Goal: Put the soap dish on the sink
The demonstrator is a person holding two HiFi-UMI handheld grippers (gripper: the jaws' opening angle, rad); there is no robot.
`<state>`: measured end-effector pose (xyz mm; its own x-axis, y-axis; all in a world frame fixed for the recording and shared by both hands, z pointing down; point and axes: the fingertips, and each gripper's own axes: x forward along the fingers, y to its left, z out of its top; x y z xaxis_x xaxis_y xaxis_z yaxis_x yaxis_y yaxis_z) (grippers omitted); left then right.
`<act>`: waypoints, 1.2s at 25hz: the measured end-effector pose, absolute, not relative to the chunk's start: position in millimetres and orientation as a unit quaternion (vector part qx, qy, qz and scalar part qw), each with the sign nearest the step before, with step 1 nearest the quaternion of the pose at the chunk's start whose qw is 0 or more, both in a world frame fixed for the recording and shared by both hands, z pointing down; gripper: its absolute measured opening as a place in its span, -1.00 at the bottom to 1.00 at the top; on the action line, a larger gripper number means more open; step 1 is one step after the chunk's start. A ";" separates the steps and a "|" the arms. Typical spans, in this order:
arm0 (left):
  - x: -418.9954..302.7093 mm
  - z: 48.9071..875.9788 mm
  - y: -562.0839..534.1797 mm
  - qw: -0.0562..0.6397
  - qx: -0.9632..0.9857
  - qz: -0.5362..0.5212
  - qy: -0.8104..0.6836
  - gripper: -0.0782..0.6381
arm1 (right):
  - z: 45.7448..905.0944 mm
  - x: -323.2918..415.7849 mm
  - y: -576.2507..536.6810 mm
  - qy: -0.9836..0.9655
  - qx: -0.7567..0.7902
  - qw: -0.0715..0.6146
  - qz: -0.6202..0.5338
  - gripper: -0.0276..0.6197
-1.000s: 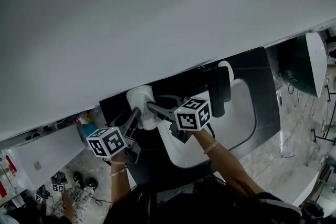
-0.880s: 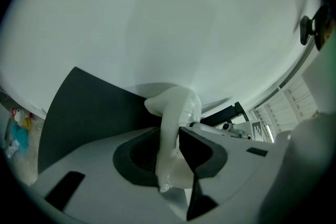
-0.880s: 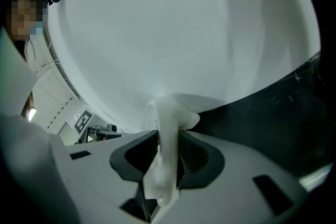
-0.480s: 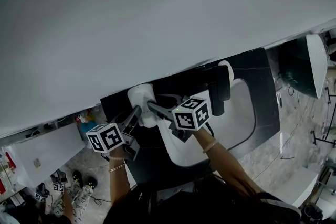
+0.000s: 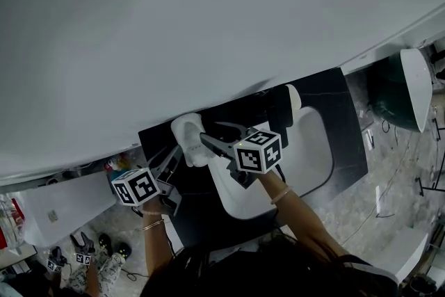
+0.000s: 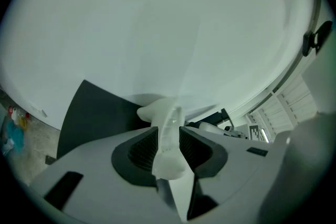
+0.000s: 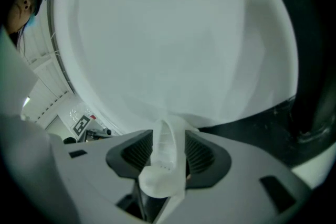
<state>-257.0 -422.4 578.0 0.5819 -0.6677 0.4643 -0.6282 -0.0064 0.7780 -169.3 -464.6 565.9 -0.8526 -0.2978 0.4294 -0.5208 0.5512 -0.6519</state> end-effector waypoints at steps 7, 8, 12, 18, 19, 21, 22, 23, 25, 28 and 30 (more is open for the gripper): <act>-255.0 424.9 -396.0 0.409 0.783 -0.094 -0.460 -0.46 | 430.9 -135.0 -446.3 -0.921 0.260 0.060 0.284 -0.57; -252.4 400.2 -389.4 0.381 0.798 -0.105 -0.455 -0.46 | 408.6 -130.6 -440.6 -0.927 0.262 0.044 0.265 -0.68; -237.3 320.5 -346.2 0.284 0.836 -0.137 -0.449 -0.77 | 333.1 -111.9 -397.6 -0.944 0.260 0.001 0.203 -0.82; -191.0 282.4 -256.9 0.261 0.852 -0.148 -0.430 -0.77 | 284.0 -78.1 -305.2 -0.954 0.252 -0.014 0.162 -0.85; -182.5 284.3 -242.0 0.270 0.851 -0.143 -0.427 -0.77 | 278.4 -73.8 -290.7 -0.953 0.251 -0.022 0.169 -0.85; -166.0 289.6 -215.3 0.288 0.848 -0.132 -0.424 -0.77 | 272.5 -64.4 -267.4 -0.949 0.257 -0.029 0.179 -0.86; -158.7 292.0 -204.1 0.295 0.847 -0.128 -0.422 -0.78 | 273.1 -59.4 -258.1 -0.948 0.263 -0.024 0.178 -0.86; -152.4 293.8 -195.0 0.300 0.847 -0.125 -0.421 -0.77 | 275.4 -54.7 -250.3 -0.947 0.270 -0.016 0.174 -0.86; -142.5 295.2 -181.8 0.302 0.848 -0.123 -0.418 -0.78 | 280.1 -48.2 -237.6 -0.944 0.282 0.000 0.168 -0.86; -138.3 292.2 -170.5 0.294 0.845 -0.134 -0.426 -0.78 | 279.4 -46.3 -222.4 -0.946 0.283 0.008 0.158 -0.86; -142.0 286.9 -167.6 0.286 0.840 -0.149 -0.436 -0.78 | 276.8 -46.6 -216.0 -0.948 0.280 0.009 0.153 -0.86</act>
